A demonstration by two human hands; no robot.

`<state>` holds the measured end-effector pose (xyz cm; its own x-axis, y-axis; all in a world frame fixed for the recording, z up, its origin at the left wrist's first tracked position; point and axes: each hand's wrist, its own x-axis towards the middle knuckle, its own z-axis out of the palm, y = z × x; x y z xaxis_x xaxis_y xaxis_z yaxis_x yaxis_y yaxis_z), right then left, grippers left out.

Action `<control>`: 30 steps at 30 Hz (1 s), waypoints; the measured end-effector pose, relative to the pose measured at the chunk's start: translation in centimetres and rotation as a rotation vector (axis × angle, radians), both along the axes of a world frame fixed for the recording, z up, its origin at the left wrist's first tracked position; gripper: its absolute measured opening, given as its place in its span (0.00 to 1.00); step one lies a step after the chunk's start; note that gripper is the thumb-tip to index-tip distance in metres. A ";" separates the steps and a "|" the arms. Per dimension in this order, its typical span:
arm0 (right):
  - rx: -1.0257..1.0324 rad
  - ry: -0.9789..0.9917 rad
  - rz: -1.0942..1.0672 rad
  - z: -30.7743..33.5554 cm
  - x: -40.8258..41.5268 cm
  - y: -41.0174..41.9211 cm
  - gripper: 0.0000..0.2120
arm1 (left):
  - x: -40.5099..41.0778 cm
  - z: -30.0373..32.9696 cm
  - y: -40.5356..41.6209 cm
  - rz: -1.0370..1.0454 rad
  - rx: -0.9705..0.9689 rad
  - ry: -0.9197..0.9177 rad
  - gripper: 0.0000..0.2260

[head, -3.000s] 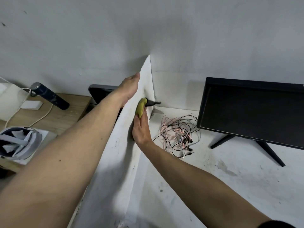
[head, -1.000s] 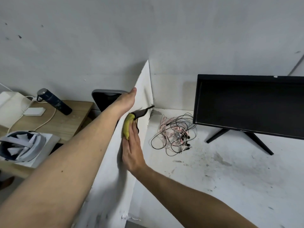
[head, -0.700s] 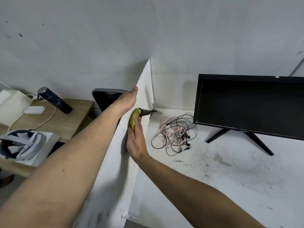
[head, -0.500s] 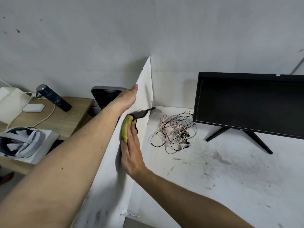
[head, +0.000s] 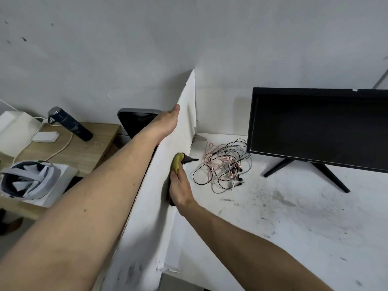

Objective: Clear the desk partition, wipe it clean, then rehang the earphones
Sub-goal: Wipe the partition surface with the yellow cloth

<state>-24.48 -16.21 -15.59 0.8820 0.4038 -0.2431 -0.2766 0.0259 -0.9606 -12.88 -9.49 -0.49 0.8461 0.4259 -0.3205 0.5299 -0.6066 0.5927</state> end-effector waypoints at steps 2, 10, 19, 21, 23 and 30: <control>0.009 -0.116 -0.021 1.9 -0.1 0.0 0.31 | -0.1 0.1 0.1 0.009 -0.008 0.004 0.30; -0.044 -0.346 0.006 1.8 -2.9 -1.6 0.27 | -0.2 0.1 -0.4 0.005 0.011 0.002 0.31; -0.092 -0.041 0.050 0.0 -1.0 -2.0 0.26 | -1.0 0.4 0.5 0.075 -0.061 0.009 0.33; -0.076 -0.052 0.048 0.6 -0.8 -2.0 0.27 | -1.0 0.0 0.8 0.082 -0.066 -0.002 0.32; -0.075 -0.074 0.052 1.0 -1.0 -1.4 0.28 | -1.1 -0.1 0.9 0.087 -0.066 -0.005 0.32; -0.066 -0.305 0.040 1.1 -3.4 -1.9 0.24 | -1.6 0.0 1.2 0.095 -0.035 0.002 0.32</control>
